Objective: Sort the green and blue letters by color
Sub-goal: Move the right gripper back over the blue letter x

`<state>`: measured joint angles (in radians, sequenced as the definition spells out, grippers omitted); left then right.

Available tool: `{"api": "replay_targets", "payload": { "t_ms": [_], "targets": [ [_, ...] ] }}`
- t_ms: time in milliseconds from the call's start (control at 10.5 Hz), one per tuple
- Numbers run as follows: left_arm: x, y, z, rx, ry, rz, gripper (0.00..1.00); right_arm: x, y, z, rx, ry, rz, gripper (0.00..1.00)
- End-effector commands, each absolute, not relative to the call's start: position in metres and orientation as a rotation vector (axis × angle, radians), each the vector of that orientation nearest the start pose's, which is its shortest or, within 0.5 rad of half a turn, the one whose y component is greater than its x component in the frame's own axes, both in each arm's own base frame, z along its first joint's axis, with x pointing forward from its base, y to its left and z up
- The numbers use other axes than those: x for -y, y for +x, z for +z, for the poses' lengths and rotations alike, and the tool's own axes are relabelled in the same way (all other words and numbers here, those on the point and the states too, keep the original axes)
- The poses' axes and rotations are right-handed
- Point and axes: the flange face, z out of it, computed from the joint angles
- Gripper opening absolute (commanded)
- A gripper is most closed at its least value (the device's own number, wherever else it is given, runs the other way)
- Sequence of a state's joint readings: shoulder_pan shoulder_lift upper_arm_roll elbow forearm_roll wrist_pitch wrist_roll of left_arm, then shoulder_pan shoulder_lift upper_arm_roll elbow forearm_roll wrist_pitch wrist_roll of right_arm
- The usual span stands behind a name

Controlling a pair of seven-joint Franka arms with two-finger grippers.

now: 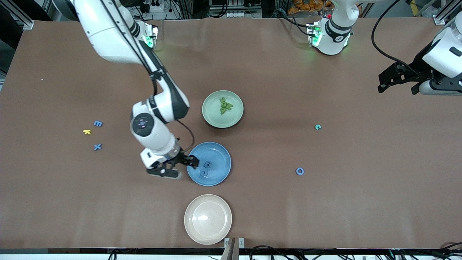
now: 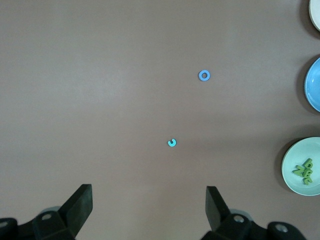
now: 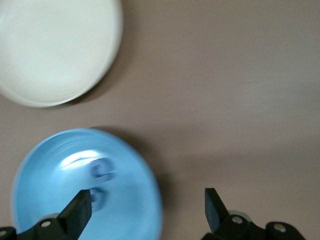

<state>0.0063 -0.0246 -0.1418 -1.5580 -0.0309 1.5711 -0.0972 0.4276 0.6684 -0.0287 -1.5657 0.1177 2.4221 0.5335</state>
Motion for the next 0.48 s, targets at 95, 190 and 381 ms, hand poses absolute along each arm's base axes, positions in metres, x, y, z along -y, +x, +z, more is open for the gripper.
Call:
{"api": "replay_targets", "payload": {
  "t_ms": [95,190,381],
  "targets": [
    [0.079,0.541,0.645,-0.076,-3.165,-0.051,1.00,-0.123,0.652,0.273,-0.394,-3.017,-0.066,1.00],
    [0.080,0.540,0.646,-0.079,-3.165,-0.054,1.00,-0.086,0.650,0.269,-0.345,-3.033,-0.040,1.00],
    [0.080,0.540,0.645,-0.076,-3.165,-0.051,1.00,-0.018,0.640,0.275,-0.401,-3.071,-0.039,1.00]
  ]
}}
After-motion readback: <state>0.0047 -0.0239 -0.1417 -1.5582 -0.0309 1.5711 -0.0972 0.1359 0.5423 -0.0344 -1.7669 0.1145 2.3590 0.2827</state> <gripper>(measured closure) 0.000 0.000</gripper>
